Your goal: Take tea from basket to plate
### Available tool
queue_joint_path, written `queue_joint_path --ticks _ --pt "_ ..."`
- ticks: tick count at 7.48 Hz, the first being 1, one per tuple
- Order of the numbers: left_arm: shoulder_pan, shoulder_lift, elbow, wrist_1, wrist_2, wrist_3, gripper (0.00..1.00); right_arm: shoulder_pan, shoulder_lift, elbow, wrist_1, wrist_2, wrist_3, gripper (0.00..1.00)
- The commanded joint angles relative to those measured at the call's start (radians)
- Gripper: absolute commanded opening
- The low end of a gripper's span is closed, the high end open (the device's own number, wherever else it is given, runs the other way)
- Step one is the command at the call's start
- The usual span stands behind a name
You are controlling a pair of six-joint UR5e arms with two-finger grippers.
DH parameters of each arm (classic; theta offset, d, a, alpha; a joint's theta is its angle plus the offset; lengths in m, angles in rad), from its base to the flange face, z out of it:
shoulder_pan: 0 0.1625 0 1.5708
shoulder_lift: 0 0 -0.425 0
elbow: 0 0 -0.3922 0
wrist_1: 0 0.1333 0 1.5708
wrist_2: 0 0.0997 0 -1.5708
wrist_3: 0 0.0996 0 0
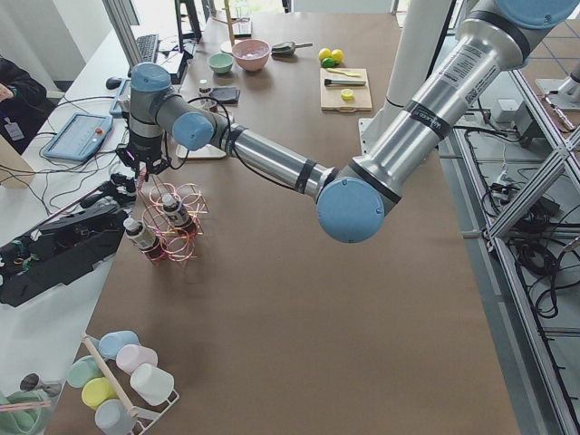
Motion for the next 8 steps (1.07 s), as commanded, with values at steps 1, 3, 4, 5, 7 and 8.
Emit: queue_joint_path --ticks 1,3,4,5,7,8 --pt "-0.001 0.004 0.000 0.000 0.000 -0.002 0.07 0.041 -0.032 -0.082 0.118 0.000 -0.010 0.99" --pt "-0.001 0.004 -0.001 0.000 0.000 -0.003 0.09 0.066 -0.115 -0.102 0.249 0.001 -0.009 0.99" --pt "-0.001 0.005 -0.003 0.000 0.000 -0.005 0.12 0.070 -0.129 -0.109 0.288 0.001 0.001 0.99" --pt "0.001 0.005 -0.003 0.000 0.000 -0.005 0.77 0.067 -0.118 -0.114 0.289 0.004 0.011 0.99" --pt "-0.001 0.018 -0.003 -0.034 0.000 -0.005 0.98 0.067 -0.117 -0.115 0.289 0.009 0.021 0.99" --pt "-0.001 0.018 -0.003 -0.034 0.000 -0.005 0.98 0.067 -0.106 -0.117 0.287 0.007 0.021 0.99"
